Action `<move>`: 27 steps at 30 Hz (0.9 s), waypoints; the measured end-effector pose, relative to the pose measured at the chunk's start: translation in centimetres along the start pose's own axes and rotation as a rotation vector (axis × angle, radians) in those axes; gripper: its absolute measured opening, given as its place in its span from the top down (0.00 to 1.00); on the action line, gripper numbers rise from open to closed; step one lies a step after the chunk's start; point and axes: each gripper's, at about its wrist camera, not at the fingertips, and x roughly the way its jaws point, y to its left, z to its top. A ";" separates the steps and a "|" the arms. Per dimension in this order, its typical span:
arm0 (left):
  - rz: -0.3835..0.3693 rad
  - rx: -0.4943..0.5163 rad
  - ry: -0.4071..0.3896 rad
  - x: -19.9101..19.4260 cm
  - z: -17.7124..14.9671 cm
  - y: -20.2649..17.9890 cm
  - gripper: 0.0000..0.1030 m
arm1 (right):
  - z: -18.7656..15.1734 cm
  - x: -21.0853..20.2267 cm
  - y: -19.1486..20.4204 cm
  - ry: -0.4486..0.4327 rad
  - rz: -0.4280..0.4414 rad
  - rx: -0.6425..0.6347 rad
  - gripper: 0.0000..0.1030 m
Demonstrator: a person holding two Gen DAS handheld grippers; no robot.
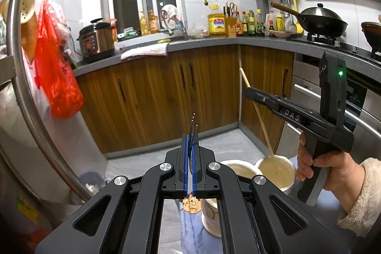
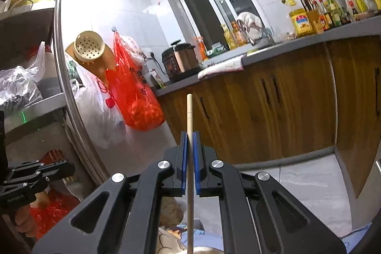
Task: Organize utensils
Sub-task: 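Drop the fork into the larger pot with the left tool while the right tool releases the chopstick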
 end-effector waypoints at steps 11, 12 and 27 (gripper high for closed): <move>-0.012 -0.003 0.040 0.9 -0.9 -0.2 0.97 | -3.3 -2.1 0.1 0.057 -0.052 -0.086 0.95; -0.015 -0.004 0.048 1.2 -1.0 0.0 0.97 | -3.7 -2.3 -0.1 0.067 -0.054 -0.079 0.95; -0.042 -0.006 0.158 3.9 -3.3 -1.4 0.97 | -5.4 -4.2 -1.5 0.144 -0.074 -0.022 0.94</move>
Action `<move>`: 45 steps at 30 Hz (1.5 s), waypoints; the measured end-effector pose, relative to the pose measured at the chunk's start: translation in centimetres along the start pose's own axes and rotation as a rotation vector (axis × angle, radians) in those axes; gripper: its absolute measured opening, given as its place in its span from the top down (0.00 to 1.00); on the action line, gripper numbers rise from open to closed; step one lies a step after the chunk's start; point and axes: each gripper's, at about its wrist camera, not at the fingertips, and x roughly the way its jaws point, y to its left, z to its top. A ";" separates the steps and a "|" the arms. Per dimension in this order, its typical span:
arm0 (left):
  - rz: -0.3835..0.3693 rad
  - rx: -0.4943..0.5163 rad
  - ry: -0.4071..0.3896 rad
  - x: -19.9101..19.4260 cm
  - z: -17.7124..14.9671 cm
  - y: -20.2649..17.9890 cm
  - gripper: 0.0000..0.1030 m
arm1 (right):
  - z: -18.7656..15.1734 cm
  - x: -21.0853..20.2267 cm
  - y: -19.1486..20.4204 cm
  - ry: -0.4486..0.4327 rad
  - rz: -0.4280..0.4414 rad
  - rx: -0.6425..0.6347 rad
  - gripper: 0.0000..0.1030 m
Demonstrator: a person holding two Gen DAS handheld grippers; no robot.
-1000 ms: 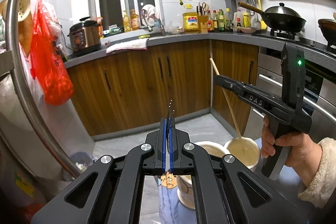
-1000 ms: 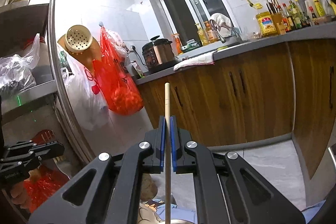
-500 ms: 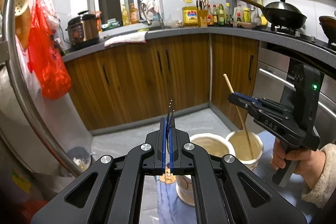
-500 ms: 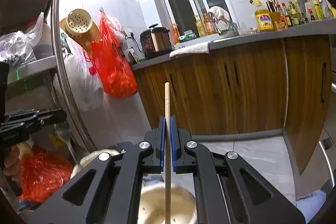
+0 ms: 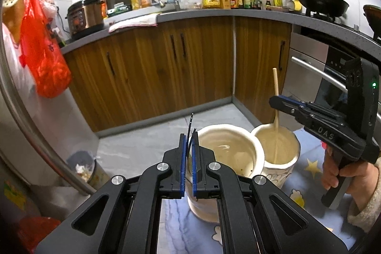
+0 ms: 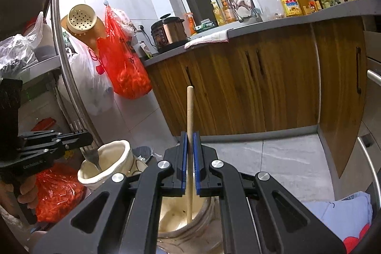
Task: Organize utensils
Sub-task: 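Drop the fork into the larger pot with the left tool while the right tool releases the chopstick, then move both tools back down over the utensil pile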
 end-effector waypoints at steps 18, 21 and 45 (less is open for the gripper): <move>0.027 -0.052 -0.078 -5.5 -0.7 0.5 0.35 | 0.8 -6.7 0.7 0.028 -0.037 0.032 0.22; 0.023 -0.070 -0.079 -6.5 -1.8 0.7 0.29 | 0.2 -8.9 1.3 0.067 -0.055 0.016 0.13; -0.001 -0.118 0.138 -4.4 -14.0 -1.1 0.15 | -10.6 -11.5 4.9 0.409 -0.259 -0.166 0.05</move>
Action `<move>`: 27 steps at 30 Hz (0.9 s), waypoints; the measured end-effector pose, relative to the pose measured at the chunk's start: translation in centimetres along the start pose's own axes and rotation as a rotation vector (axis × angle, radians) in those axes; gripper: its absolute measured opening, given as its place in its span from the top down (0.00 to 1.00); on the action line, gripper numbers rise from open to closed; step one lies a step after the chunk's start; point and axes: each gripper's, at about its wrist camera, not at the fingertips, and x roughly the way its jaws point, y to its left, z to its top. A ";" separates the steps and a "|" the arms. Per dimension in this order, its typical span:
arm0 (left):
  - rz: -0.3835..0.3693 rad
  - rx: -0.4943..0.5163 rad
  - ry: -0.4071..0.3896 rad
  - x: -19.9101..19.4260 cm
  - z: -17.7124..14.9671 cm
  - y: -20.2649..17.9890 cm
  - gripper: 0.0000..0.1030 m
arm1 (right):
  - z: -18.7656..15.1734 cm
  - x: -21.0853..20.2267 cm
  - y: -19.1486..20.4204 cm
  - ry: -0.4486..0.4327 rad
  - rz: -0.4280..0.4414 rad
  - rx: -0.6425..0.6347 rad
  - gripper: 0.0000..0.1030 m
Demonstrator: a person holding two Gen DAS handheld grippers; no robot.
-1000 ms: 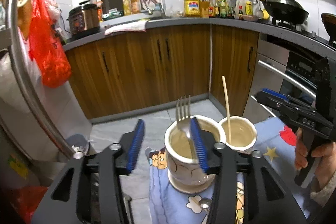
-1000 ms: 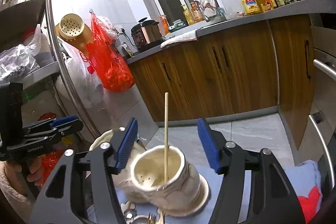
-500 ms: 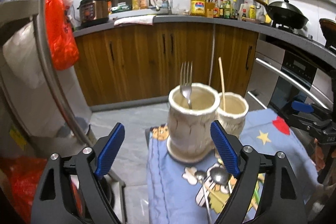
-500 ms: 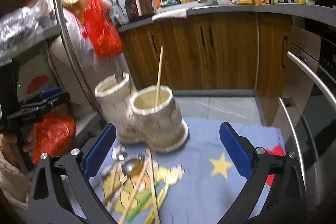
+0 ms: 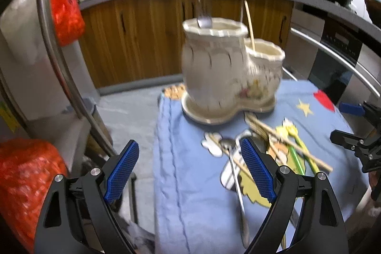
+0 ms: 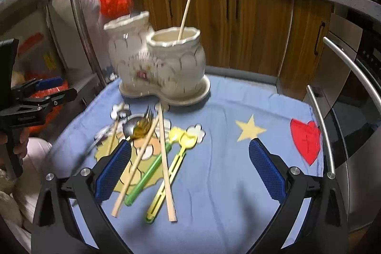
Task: Organize utensils
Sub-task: 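Move both tools back down over the utensil pile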
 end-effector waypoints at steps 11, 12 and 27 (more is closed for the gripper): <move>-0.063 0.050 0.102 2.9 -1.8 -2.1 0.18 | -0.9 2.4 1.2 0.071 0.001 -0.026 0.07; -0.072 0.059 0.112 3.3 -1.8 -2.4 0.19 | -0.9 2.7 1.2 0.078 0.004 -0.027 0.09; -0.164 0.069 0.182 5.7 -1.5 -3.7 0.69 | 1.3 7.3 3.1 0.197 0.072 -0.085 0.78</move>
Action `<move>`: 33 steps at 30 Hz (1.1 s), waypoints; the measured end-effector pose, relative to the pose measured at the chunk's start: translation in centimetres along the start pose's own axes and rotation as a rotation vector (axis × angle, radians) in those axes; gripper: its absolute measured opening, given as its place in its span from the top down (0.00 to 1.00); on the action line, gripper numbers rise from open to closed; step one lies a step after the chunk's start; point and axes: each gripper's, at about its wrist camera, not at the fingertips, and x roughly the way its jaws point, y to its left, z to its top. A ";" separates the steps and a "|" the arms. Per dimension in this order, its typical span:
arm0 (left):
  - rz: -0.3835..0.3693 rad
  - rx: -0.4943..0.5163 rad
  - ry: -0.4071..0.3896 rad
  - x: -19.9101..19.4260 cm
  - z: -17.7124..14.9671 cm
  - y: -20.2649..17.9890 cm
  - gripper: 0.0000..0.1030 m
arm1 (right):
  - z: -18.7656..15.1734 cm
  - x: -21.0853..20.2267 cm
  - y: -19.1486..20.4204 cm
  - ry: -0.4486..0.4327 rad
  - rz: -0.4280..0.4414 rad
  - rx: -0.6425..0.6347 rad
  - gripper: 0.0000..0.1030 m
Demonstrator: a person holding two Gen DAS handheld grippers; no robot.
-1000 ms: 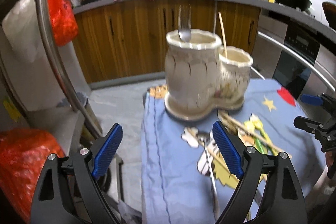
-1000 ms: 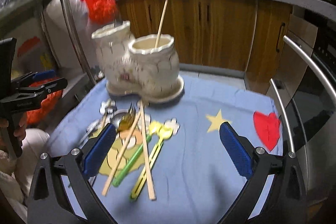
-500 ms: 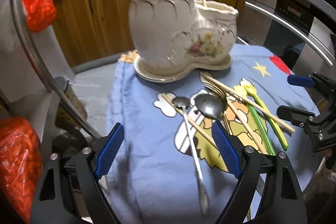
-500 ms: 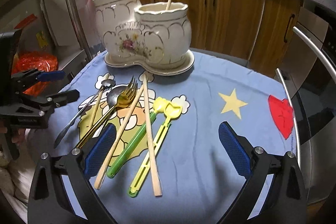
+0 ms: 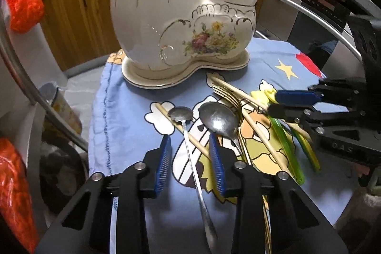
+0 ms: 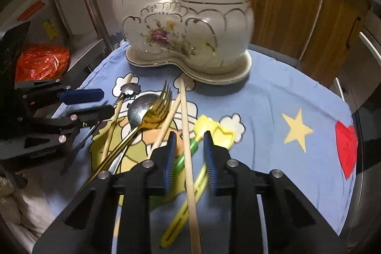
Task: Organize utensils
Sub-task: 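Move both tools back down over the utensil pile, then close the left tool on a silver spoon while the right tool grasps another wooden chopstick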
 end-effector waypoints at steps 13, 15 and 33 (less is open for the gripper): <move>-0.038 -0.009 0.021 0.8 -0.1 0.3 0.79 | 2.4 3.2 1.9 0.087 -0.045 -0.136 0.90; -0.042 -0.011 0.019 0.8 -0.1 0.3 0.79 | 2.7 3.7 2.3 0.117 -0.040 -0.159 0.90; -0.042 0.002 0.072 -0.1 -0.8 0.9 0.79 | 1.0 -1.0 -0.9 0.020 0.079 -0.003 0.94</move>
